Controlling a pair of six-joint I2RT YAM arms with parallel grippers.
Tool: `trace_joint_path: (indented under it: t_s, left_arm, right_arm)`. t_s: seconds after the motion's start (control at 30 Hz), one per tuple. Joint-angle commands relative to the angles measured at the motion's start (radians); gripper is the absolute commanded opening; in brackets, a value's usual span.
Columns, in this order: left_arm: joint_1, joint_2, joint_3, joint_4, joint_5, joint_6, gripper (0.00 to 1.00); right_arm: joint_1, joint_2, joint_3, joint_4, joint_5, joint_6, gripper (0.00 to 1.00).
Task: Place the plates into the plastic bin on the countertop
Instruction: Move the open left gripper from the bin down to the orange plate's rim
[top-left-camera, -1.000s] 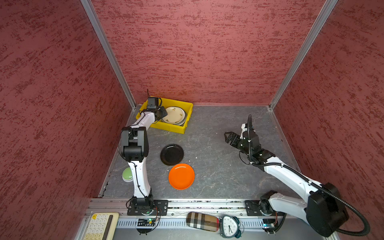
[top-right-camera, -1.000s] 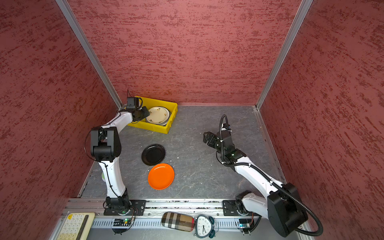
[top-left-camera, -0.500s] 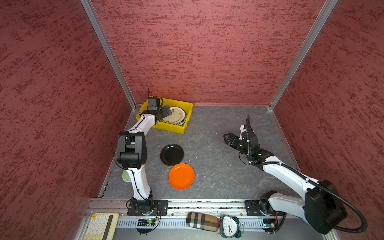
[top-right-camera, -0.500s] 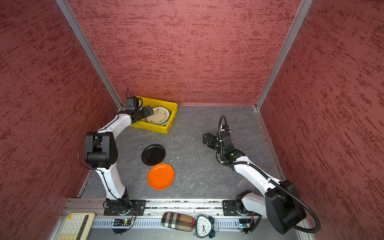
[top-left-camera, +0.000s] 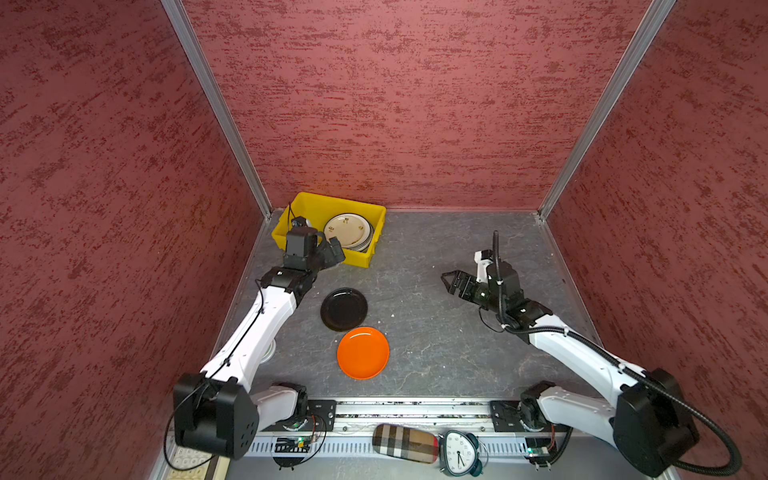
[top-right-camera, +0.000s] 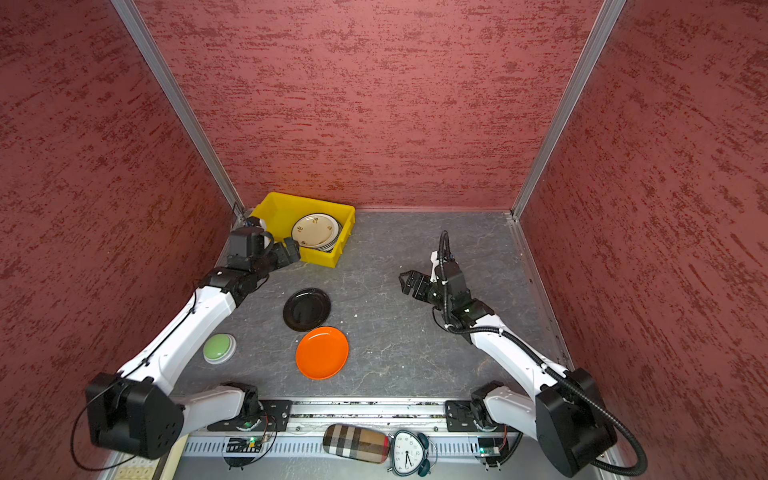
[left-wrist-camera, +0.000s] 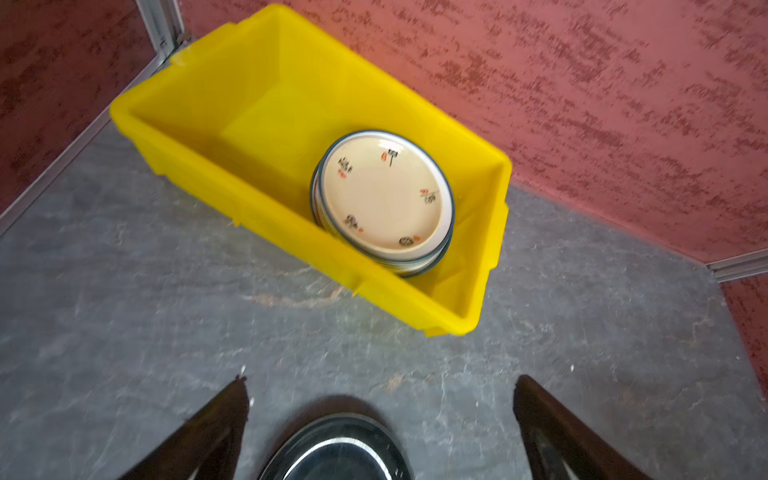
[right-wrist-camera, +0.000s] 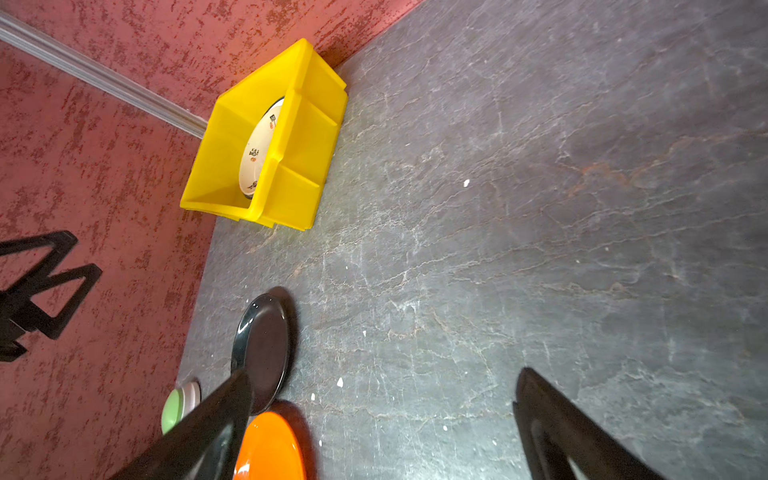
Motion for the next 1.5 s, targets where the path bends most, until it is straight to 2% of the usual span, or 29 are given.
trace_joint_path:
  t_s: [0.0,0.17,0.3,0.4,0.6,0.77,0.97,1.17,1.47]
  left_arm:
    - [0.027,-0.099,-0.065,-0.142,0.031,-0.033,0.99]
    - [0.029,-0.269,-0.190,-0.222,0.167,-0.103,0.99]
    - [0.026,-0.377,-0.309,-0.218,0.326,-0.198,0.92]
    - [0.025,-0.416,-0.369,-0.229,0.388,-0.236,0.88]
    - [0.024,-0.415,-0.379,-0.329,0.420,-0.208,0.86]
    - [-0.010,-0.350,-0.377,-0.342,0.430,-0.222,0.84]
    - [-0.029,-0.274,-0.428,-0.267,0.434,-0.256,0.75]
    - [-0.031,-0.244,-0.468,-0.239,0.434,-0.270,0.71]
    - [-0.035,-0.201,-0.511,-0.207,0.446,-0.277,0.59]
  right_arm:
    - [-0.007,-0.018,-0.005,0.002,-0.051,-0.026,0.99]
    - [-0.008,-0.010,0.020,-0.020,-0.077,-0.023,0.99]
    - [-0.010,-0.018,0.015,-0.010,-0.070,-0.030,0.99]
    - [-0.010,-0.002,0.025,-0.020,-0.079,-0.038,0.99]
    - [-0.010,0.022,0.037,-0.022,-0.080,0.000,0.99]
    - [-0.010,0.040,0.112,-0.025,-0.082,-0.012,0.99]
    - [-0.013,0.038,0.188,-0.057,-0.089,-0.046,0.99]
    - [-0.017,0.036,0.186,-0.042,-0.068,-0.056,0.99]
    - [-0.032,0.067,0.177,-0.066,-0.064,-0.069,0.99]
